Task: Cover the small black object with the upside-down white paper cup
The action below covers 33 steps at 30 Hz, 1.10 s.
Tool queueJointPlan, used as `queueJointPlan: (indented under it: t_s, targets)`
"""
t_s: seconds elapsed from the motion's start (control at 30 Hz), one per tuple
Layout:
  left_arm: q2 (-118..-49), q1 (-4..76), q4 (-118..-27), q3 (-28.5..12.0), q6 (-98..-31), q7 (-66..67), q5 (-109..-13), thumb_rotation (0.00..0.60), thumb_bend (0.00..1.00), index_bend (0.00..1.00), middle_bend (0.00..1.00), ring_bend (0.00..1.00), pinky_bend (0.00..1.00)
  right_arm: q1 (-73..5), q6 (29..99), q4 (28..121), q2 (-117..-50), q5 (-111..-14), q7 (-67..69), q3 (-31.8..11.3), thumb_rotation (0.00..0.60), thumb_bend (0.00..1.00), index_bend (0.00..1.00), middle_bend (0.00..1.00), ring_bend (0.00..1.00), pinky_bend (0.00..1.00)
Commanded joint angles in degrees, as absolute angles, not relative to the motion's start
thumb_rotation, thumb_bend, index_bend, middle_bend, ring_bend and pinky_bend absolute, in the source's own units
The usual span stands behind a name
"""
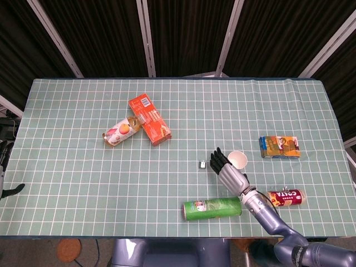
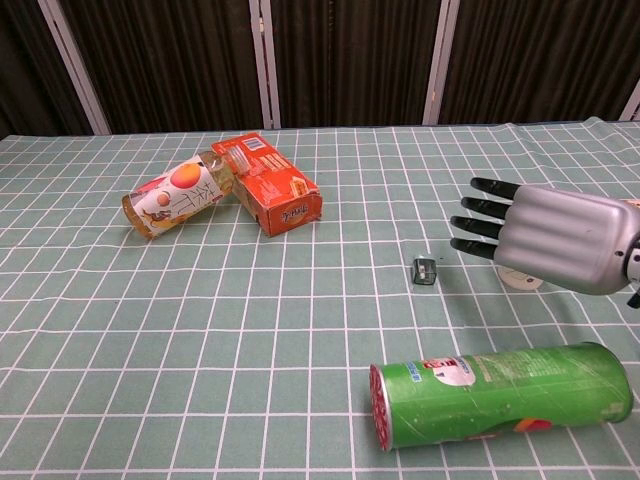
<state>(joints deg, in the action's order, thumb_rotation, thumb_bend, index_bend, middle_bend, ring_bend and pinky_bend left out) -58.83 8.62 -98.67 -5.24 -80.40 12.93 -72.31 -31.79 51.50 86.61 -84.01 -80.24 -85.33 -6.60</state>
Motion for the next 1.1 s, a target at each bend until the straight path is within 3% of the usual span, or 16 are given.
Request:
queueJointPlan:
  t_s: [0.03,0.4,0.5,0.67,0.87,1.1]
  targets:
    - [-58.76,8.59,-98.77,-5.24,-80.39,12.83,-72.40,0.600,0.00,0.00,0.00,0.00,0.00,-31.93,52.53,85.44,-85.32,-75.77,-89.82,-6.07,0.600,0.00,0.00,0.00,0.00,0.00]
    - [-58.63,8.63,-98.96,-5.31,-80.19,12.68,-72.60,0.600,0.00,0.00,0.00,0.00,0.00,-33.67,54.42,82.44,-86.34,-73.30,-91.20,-3.85,0.600,0.00,0.00,0.02,0.00,0.02]
    - [-58.60,8.68,-98.89,-5.38,-79.98,12.52,-72.45,0.600,0.00,0.00,0.00,0.00,0.00,-34.41,54.37,80.84,-86.47,-74.98,-90.15,-2.98,0.600,0.02,0.05,0.14,0.00,0.17]
    - [-58.49,8.75,-98.70,-5.45,-79.62,12.07,-72.33,0.600,0.00,0.00,0.00,0.00,0.00,-35.35,54.79,77.84,-86.64,-79.48,-82.97,-1.09,0.600,0.22,0.17,0.33,0.15,0.37]
    - [-58.45,8.77,-98.76,-5.41,-79.45,11.86,-72.48,0.600,0.00,0.00,0.00,0.00,0.00,-36.22,56.78,75.51,-86.19,-85.32,-72.84,0.34,0.600,0.27,0.22,0.39,0.23,0.48]
    - [-58.31,8.66,-98.90,-5.41,-79.49,11.48,-72.58,0.600,0.00,0.00,0.00,0.00,0.00,-36.88,60.75,75.30,-84.24,-89.60,-57.19,-0.52,0.600,0.27,0.23,0.39,0.25,0.49]
